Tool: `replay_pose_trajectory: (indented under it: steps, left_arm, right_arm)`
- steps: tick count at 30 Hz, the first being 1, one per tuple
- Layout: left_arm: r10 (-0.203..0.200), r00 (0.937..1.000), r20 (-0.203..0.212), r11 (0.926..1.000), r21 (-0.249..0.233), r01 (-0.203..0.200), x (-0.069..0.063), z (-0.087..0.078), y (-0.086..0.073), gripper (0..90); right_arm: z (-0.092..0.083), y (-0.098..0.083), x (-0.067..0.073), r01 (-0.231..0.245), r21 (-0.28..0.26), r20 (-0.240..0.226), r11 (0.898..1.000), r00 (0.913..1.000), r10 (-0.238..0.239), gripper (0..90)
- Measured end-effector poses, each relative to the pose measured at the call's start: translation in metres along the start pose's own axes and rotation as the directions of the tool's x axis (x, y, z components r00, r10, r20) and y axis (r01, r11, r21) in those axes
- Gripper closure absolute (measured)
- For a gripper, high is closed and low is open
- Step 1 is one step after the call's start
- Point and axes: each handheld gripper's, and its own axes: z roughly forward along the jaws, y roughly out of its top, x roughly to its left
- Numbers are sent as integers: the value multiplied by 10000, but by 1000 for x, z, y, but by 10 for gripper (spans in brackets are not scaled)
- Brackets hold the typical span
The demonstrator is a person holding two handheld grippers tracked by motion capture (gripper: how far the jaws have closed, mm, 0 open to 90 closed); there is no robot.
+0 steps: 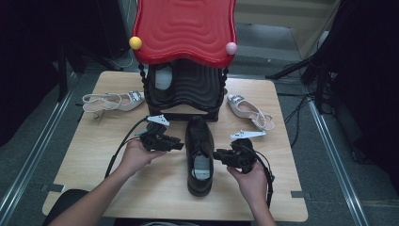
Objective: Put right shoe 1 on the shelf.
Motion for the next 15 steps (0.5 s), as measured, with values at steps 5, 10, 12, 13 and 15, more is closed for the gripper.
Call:
replay_pose_trajectory:
  steps: [5, 10, 12, 13, 15]
  left_arm:
    - [-33, 9997, 253, 9998, 174, 29, -2, -10, 2, 579]
    - [-119, 9992, 387, 9996, 267, 108, -2, -22, 10, 513]
    - [-7, 9996, 275, 9998, 184, 2, -2, -27, 15, 506]
    - [72, 9998, 201, 9998, 179, -76, -2, -29, 17, 506]
    - [243, 9997, 30, 9996, 175, -243, -3, -34, 23, 506]
  right_arm:
    - [-8, 4, 4, -108, -134, -166, 9999, 9998, 106, 712]
    - [-15, 11, 16, -38, -140, -367, 9999, 9993, 33, 679]
    - [-13, 12, 24, -10, -4, -409, 10000, 9992, 10, 680]
    - [-13, 12, 24, -10, -4, -409, 10000, 9992, 10, 680]
    - [-11, 11, 29, -38, 167, -561, 9999, 9984, 48, 680]
